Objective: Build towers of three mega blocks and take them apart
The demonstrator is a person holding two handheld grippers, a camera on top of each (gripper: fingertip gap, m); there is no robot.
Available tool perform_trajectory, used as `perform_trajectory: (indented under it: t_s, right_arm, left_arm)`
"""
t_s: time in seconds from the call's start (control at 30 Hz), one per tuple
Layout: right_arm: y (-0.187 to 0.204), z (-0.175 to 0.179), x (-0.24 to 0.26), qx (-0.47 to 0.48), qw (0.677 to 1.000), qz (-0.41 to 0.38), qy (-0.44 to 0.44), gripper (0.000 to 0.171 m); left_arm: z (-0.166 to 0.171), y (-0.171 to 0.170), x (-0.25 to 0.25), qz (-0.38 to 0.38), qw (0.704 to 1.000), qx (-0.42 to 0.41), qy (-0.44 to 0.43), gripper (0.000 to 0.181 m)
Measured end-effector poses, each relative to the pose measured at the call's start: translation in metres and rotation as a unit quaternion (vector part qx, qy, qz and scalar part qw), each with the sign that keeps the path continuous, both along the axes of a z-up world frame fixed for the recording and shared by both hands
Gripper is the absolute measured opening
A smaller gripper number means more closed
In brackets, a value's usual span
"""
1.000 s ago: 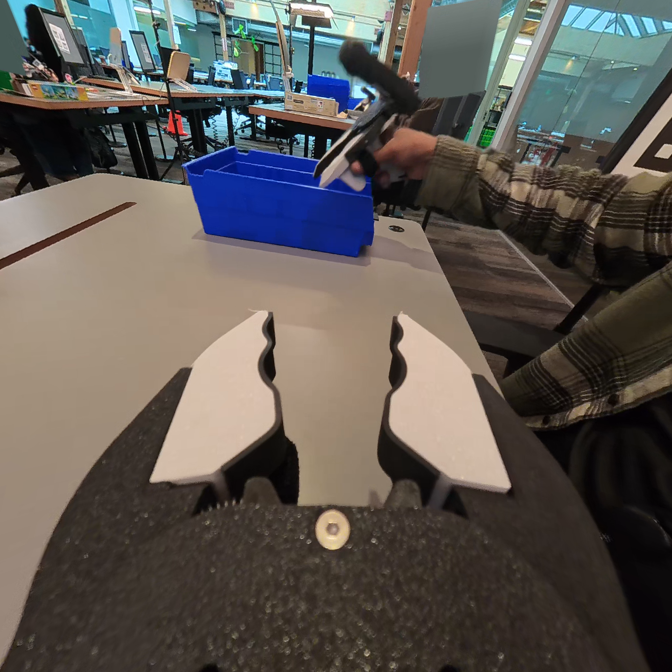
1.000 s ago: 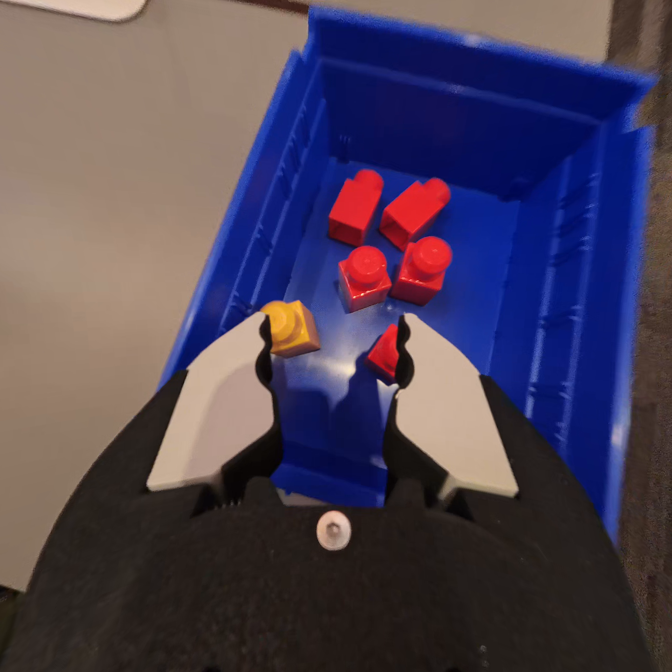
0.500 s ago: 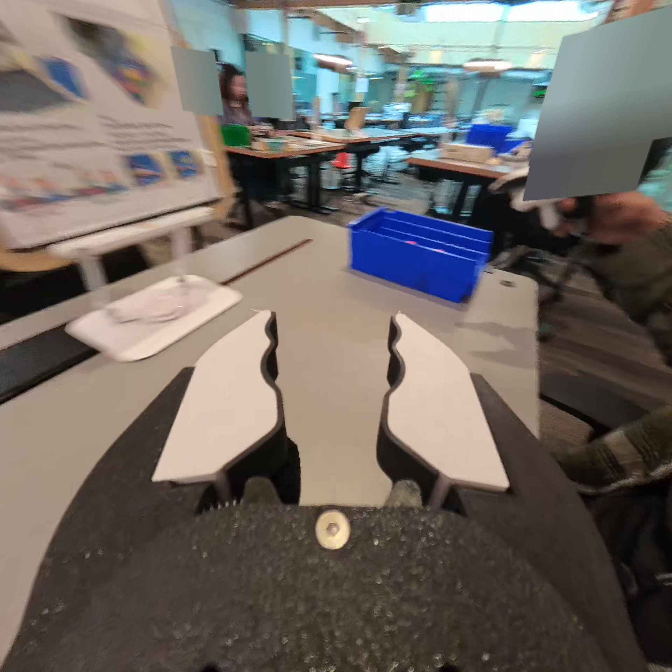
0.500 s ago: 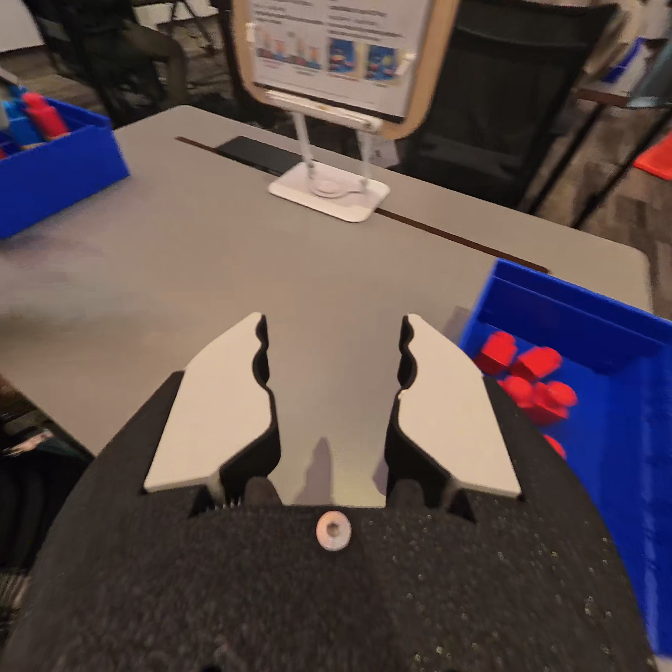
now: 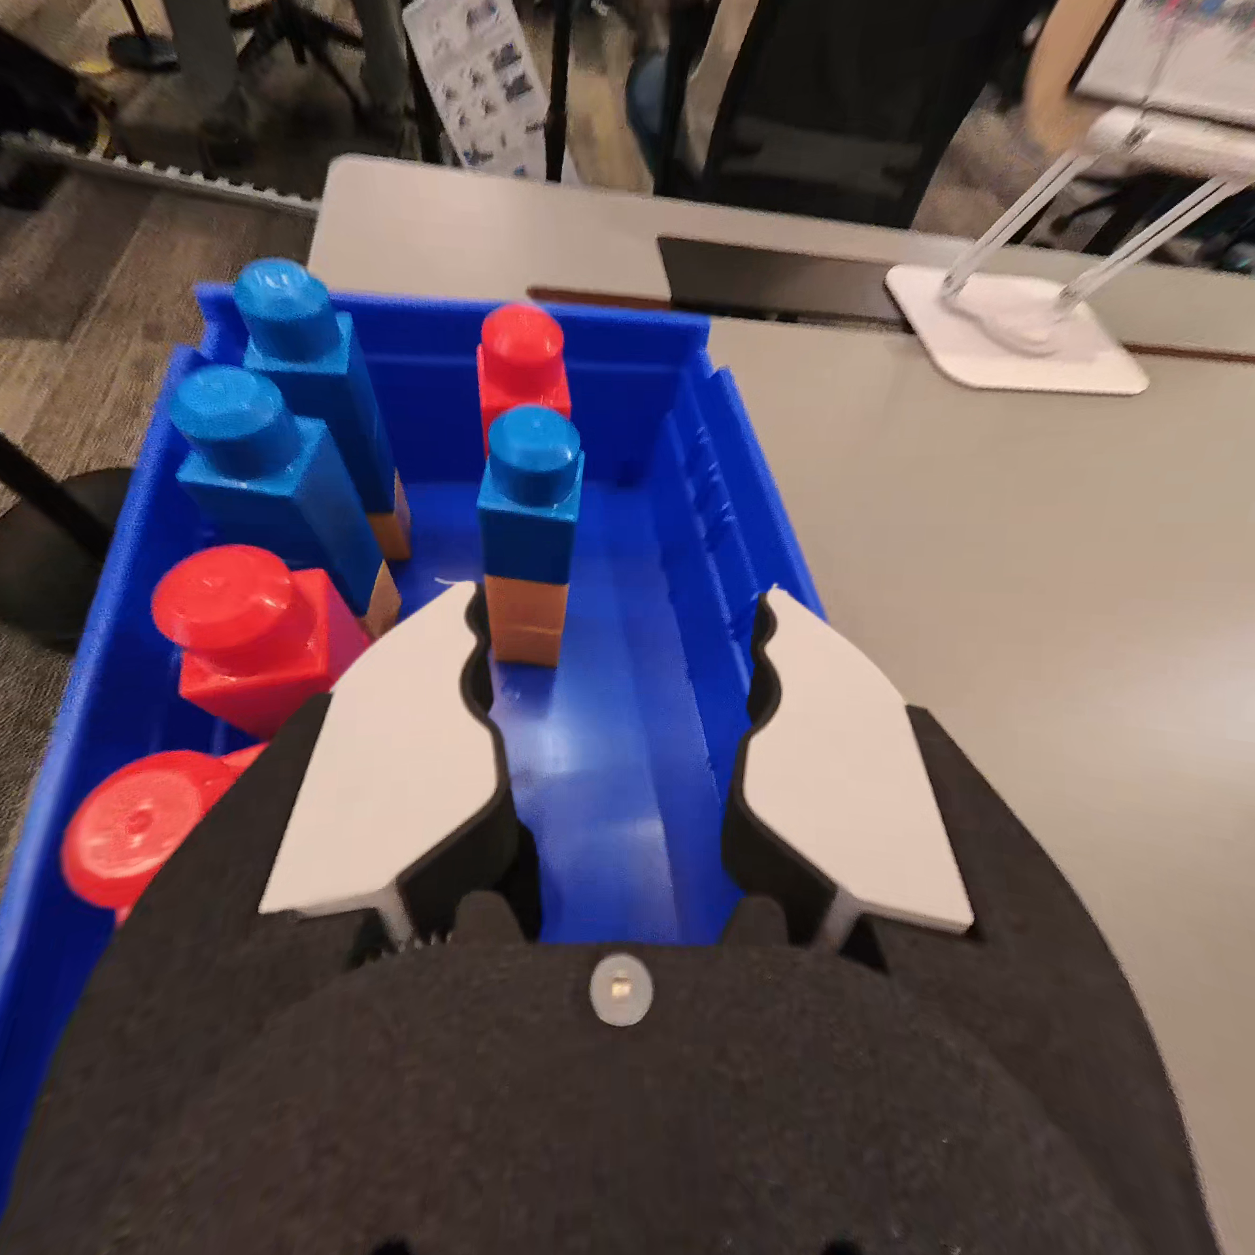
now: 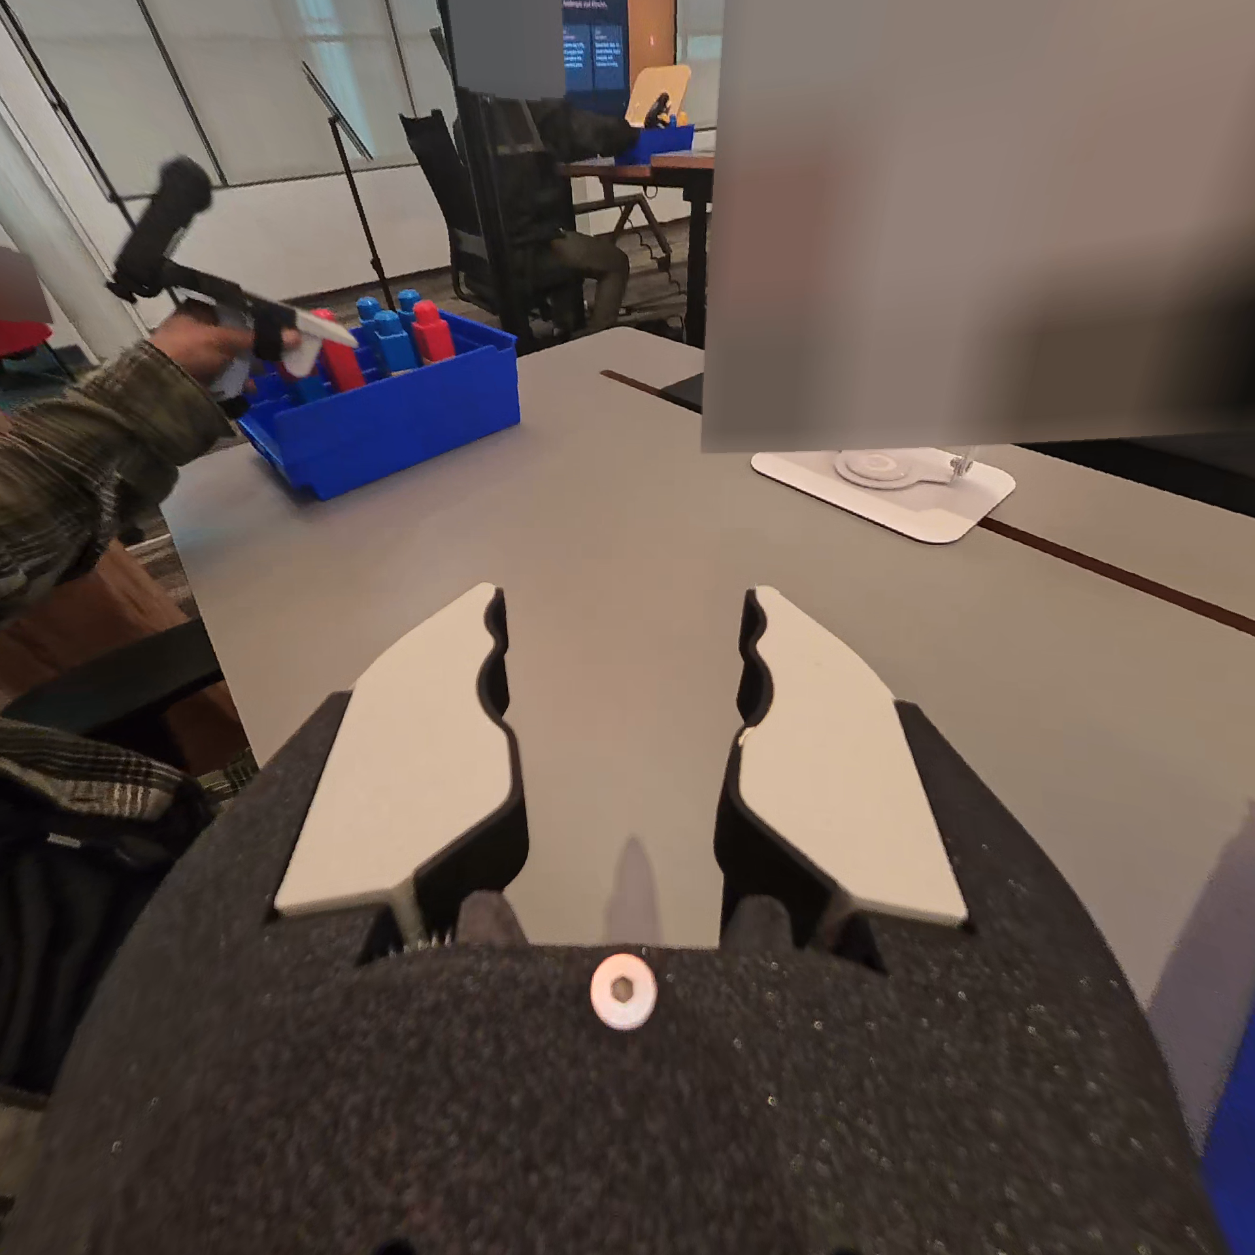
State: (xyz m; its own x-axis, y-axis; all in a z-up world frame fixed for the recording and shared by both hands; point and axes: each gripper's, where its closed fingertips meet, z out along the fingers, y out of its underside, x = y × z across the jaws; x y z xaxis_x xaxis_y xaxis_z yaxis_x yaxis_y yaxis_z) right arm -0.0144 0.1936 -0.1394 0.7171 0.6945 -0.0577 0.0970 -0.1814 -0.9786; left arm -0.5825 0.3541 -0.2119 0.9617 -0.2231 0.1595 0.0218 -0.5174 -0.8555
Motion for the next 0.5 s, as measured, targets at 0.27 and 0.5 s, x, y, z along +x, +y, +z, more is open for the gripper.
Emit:
perform_trajectory:
  t_s: [0.27, 0.5]
  right_arm:
    - [-0.002, -0.008, -0.005, 0.006, 1.0, 0.011, 0.011, 0.065]
    - [-0.002, -0.016, -0.008, 0.0, 1.0, 0.022, 0.02, 0.064]
  left_arm:
    - [-0.049, 0.014, -0.011, 0.023, 0.991, -0.069, 0.109, 0.07]
    - [-0.074, 0.028, -0.019, 0.032, 0.978, -0.123, 0.167, 0.073]
